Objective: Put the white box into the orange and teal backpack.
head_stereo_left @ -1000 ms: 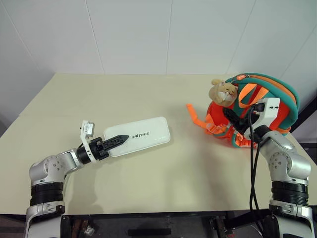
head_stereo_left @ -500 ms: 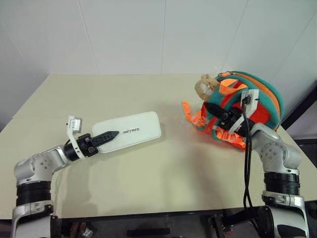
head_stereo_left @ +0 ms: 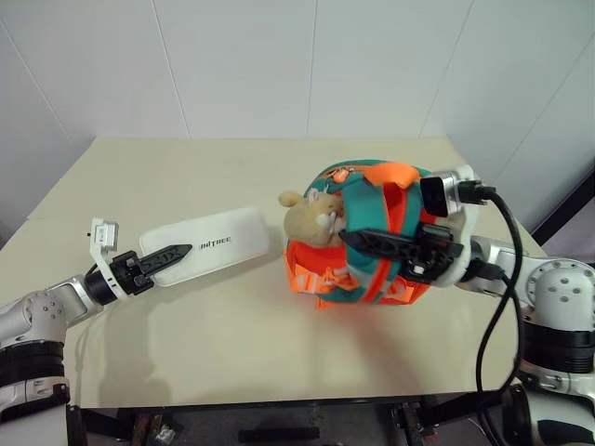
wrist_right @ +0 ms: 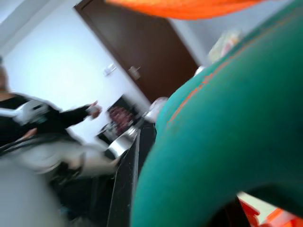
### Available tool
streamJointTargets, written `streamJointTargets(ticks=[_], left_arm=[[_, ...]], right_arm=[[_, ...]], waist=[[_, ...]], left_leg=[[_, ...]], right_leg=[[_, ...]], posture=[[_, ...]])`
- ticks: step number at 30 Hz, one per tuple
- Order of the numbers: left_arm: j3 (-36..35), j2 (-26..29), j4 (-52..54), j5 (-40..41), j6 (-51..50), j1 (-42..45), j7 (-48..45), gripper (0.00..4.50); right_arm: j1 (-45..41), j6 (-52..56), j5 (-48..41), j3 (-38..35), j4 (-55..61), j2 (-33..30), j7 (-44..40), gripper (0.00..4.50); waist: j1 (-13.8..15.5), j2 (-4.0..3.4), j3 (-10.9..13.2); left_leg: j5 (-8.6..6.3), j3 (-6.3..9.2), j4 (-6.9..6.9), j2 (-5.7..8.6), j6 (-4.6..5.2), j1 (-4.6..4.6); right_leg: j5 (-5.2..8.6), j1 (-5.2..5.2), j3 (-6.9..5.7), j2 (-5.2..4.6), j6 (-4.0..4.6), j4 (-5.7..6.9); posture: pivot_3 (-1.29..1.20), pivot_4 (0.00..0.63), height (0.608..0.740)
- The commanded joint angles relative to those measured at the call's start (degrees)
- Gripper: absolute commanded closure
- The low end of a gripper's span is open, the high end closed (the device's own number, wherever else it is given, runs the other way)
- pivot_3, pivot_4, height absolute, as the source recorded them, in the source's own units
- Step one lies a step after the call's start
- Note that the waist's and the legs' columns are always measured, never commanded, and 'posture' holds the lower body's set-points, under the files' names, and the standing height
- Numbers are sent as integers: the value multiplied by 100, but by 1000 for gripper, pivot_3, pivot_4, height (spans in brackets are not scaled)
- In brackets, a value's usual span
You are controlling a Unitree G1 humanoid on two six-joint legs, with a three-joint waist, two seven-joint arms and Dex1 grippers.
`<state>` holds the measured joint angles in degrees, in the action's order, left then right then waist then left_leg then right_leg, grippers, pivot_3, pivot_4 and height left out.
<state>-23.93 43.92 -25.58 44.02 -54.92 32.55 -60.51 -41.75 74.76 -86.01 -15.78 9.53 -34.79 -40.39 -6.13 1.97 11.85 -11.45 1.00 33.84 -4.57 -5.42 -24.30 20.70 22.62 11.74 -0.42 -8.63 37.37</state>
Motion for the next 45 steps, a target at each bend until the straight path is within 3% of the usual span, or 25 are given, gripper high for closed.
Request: streamJointTargets(ticks=[1, 9, 18, 25, 32, 36, 45], left_arm=[[-202, 136, 141, 85, 123, -24, -72, 3228], [-409, 46, 866, 444, -2, -219, -31, 3228], [-933, 1, 2212, 1650, -531, -123, 84, 3228], [-501, -303, 2423, 1760, -282, 218, 74, 3228], [459, -653, 1879, 550, 1281, 713, -260, 3228], [580, -868, 1365, 76, 2227, 1092, -339, 3228], [1552, -569, 844, -1068, 3421, 1380, -1382, 3228]], right_arm=[[139, 197, -470, -28, 120, -369, -19, 4426], [736, 33, 589, 273, -383, -821, -759, 4426], [795, -242, 1337, 545, -533, -891, -1528, 4426], [798, -342, 1591, 705, -458, -741, -1646, 4426], [796, -344, 1639, 679, -362, -600, -1562, 4426], [863, -336, 1605, 604, -272, -570, -1498, 4426], [1004, -398, 1569, 462, -175, -498, -1348, 4426]], waist=[[0, 7, 3], [16, 18, 1], [37, 22, 3], [54, 23, 2], [70, 24, 2], [125, 24, 2], [140, 24, 1]], left_leg=[[0, 0, 0, 0, 0, -1], [-2, 0, 4, -1, 1, -2], [-5, 0, 11, 0, -2, -2], [-6, 0, 22, 1, -2, -1], [-6, -1, 24, 0, -2, 0], [-6, 0, 29, 0, -2, 0], [-8, 1, 35, 0, 2, 1]], right_leg=[[1, 2, -1, 1, 0, 0], [2, 2, -2, 2, -1, 1], [3, 0, -2, 2, -3, 1], [2, -5, -1, 2, -5, 2], [1, -6, 0, 4, -6, 2], [1, -8, -1, 5, -6, 3], [0, -13, -1, 6, -7, 4]], posture=[[0, 150, 740], [0, 150, 740], [0, 150, 740], [0, 150, 740], [0, 150, 740], [0, 150, 740], [0, 150, 740]])
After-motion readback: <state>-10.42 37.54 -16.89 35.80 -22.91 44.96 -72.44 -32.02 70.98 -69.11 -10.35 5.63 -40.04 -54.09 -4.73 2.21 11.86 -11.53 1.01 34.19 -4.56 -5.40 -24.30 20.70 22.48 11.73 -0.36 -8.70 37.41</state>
